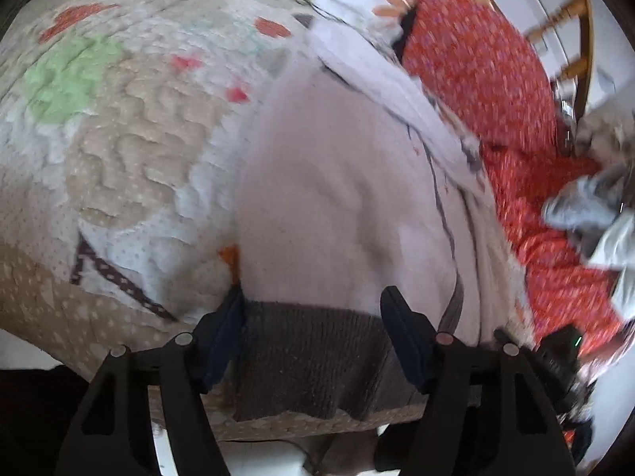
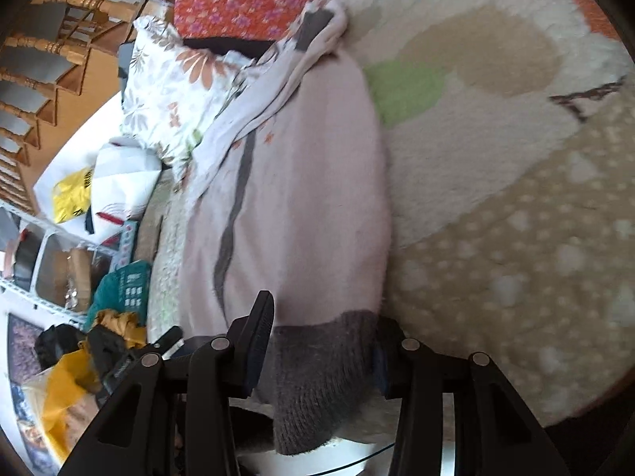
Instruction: Fold small clothes
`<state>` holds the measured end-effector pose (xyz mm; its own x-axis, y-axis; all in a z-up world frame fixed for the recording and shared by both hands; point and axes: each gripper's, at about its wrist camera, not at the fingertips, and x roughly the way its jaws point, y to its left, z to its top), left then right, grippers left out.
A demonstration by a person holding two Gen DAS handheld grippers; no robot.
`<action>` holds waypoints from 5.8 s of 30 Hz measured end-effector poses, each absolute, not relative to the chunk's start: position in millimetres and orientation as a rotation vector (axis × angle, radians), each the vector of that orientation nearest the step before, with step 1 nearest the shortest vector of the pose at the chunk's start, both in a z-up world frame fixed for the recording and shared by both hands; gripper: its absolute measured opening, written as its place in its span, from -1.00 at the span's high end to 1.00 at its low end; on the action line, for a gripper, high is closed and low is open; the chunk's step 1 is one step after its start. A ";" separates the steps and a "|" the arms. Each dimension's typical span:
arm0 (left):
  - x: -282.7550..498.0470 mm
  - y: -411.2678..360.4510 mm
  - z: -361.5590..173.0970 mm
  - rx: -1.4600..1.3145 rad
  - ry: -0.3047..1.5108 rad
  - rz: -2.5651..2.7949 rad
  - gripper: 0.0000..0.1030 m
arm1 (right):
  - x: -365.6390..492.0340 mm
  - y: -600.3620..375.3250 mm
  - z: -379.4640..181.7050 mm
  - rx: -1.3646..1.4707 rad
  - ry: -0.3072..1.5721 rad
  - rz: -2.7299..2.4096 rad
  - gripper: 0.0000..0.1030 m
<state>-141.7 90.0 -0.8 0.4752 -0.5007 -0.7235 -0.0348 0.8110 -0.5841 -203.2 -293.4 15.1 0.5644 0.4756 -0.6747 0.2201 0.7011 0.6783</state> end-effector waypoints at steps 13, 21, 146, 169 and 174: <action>-142.6 97.4 -4.5 -0.683 1.058 -0.325 -0.52 | -213.2 -300.5 7.4 0.856 0.981 0.182 0.07; -161.1 57.6 -5.7 -0.581 1.103 -0.441 -0.51 | -215.9 -302.6 1.8 0.931 0.974 0.209 0.07; 60.1 51.2 14.8 -0.069 1.126 -0.104 -0.55 | -43.5 -343.4 64.9 0.071 1.209 -0.077 0.87; 51.3 77.1 19.1 -0.112 1.182 -0.091 -0.51 | 11.9 -235.3 80.2 0.143 1.118 0.107 0.33; 39.2 88.3 28.7 -0.082 1.166 -0.037 -0.20 | 13.5 -223.8 70.7 0.092 1.138 0.096 0.32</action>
<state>39.2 88.3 28.7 0.3936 -0.0717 -0.9165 -0.0139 0.9964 -0.0840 13.5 -223.8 70.7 0.4164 0.1234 -0.9008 -0.0294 0.9921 0.1223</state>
